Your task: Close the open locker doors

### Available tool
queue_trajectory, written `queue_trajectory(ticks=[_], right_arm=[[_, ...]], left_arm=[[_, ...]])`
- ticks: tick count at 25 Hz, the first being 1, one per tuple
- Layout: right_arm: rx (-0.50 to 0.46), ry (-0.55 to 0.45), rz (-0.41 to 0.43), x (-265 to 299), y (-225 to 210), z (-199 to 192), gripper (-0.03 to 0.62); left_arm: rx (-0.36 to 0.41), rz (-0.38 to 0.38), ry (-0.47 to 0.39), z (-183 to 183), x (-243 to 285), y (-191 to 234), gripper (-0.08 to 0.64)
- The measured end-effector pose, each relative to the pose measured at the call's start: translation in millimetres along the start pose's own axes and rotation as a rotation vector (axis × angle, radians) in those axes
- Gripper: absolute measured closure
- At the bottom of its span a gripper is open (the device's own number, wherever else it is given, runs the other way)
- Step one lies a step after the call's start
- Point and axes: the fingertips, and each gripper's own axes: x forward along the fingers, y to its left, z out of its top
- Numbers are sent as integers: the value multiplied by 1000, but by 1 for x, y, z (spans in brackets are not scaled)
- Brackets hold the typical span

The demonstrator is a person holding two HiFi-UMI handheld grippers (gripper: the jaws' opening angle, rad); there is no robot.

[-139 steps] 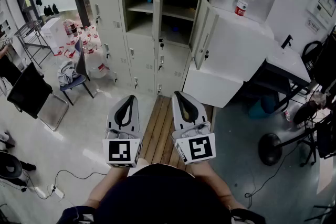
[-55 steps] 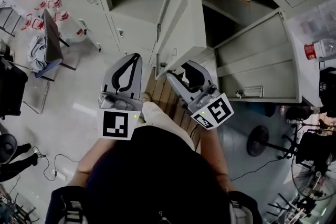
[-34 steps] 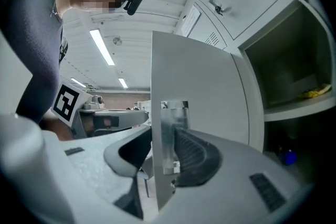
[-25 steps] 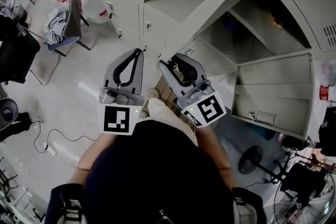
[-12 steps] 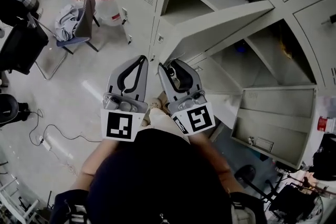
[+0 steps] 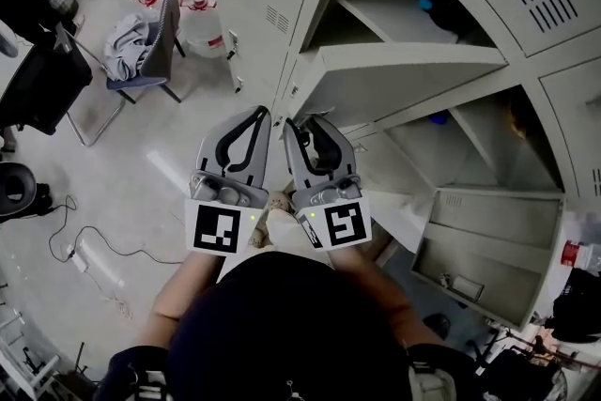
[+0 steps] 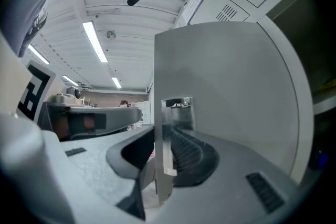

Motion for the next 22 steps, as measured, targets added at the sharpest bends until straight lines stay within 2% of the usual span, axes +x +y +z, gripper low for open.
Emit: queue_trajectory(ticks=[5,14,22], right_arm=[[-3,-4,-19,16,-6,0,495],[3,-21,-35,41,-16,0,505],[-4,-25,-50,60,-28,0,512]], left_arm=[[13,-23,-7,-4,10,3,557],[48,-12,2,-11,32,15,557],[21,3,9,-19,51,25,557]])
